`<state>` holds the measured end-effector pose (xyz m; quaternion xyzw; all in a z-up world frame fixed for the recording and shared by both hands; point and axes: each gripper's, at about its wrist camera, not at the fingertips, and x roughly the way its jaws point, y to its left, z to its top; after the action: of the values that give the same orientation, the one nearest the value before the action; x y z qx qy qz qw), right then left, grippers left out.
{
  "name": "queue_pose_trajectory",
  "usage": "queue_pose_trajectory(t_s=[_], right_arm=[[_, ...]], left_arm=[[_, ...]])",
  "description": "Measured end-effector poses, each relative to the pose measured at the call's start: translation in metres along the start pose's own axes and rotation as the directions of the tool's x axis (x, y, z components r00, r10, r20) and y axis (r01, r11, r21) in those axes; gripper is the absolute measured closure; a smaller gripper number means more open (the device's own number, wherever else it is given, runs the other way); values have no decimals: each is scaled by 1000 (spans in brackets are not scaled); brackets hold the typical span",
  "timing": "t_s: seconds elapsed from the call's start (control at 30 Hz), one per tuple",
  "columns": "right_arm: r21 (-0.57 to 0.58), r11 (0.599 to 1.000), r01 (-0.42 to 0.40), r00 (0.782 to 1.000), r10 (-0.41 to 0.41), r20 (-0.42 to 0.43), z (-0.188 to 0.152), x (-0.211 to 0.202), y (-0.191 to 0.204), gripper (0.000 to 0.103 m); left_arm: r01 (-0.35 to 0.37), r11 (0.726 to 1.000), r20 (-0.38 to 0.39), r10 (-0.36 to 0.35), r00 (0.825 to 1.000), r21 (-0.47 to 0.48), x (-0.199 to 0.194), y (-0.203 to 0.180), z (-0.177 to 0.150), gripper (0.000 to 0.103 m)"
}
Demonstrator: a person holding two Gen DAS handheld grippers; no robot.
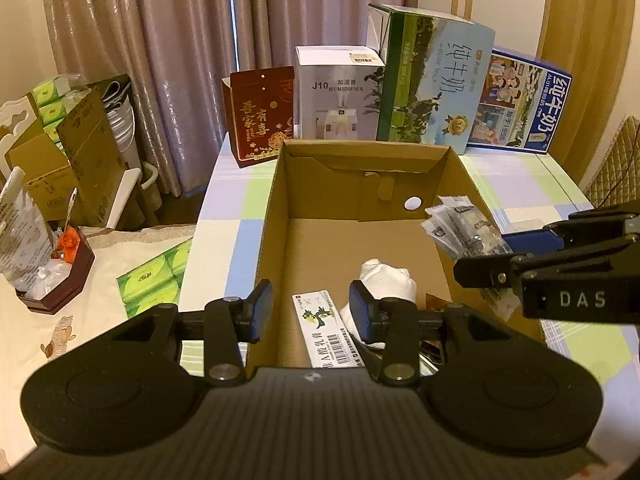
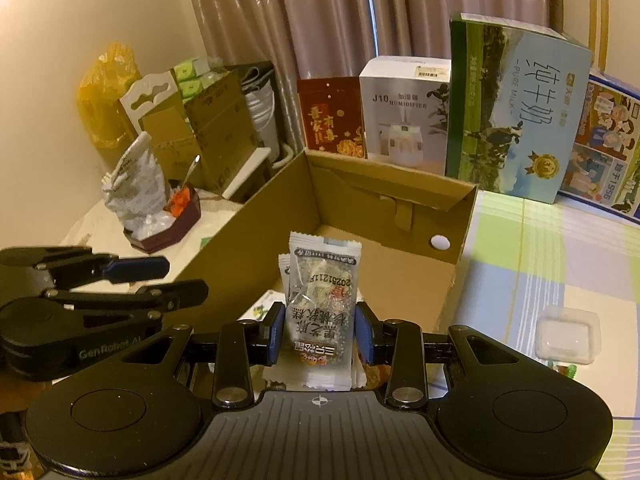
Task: Organize objects
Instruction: 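Open the left tool to drop the ointment box while the right tool opens to drop the packet, then withdraw both open tools from the box back toward the table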
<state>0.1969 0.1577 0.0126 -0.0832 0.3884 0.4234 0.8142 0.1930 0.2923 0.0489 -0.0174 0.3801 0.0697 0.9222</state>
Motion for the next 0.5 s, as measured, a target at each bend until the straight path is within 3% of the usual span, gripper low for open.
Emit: queue_pose_trajectory(t_s=[0.03,0.07,0.1,0.13,0.5], right_arm=[[7,1000,-11,1000,11,17,1,0,-1,69],[19,999,-25,999,25,29,3,0,-3,60],[36,999,-28,999,27,37,4,0,-5,41],[57,998,-30,998,27,49,6,-1,-7,36],[110,994,-16,999,11,40,-11,-29,-27,35]], left_arm=[[-1,1000,2,1,1000,-2,0,1,0,67],[-1,1000,3,1,1000,-4,-1,2,0,67],[-3,1000,4,3,1000,-6,-1,2,1,67],[-3,1000,5,3,1000,-9,-1,3,0,66],[10,999,11,-9,1000,-51,-22,-2,-15,56]])
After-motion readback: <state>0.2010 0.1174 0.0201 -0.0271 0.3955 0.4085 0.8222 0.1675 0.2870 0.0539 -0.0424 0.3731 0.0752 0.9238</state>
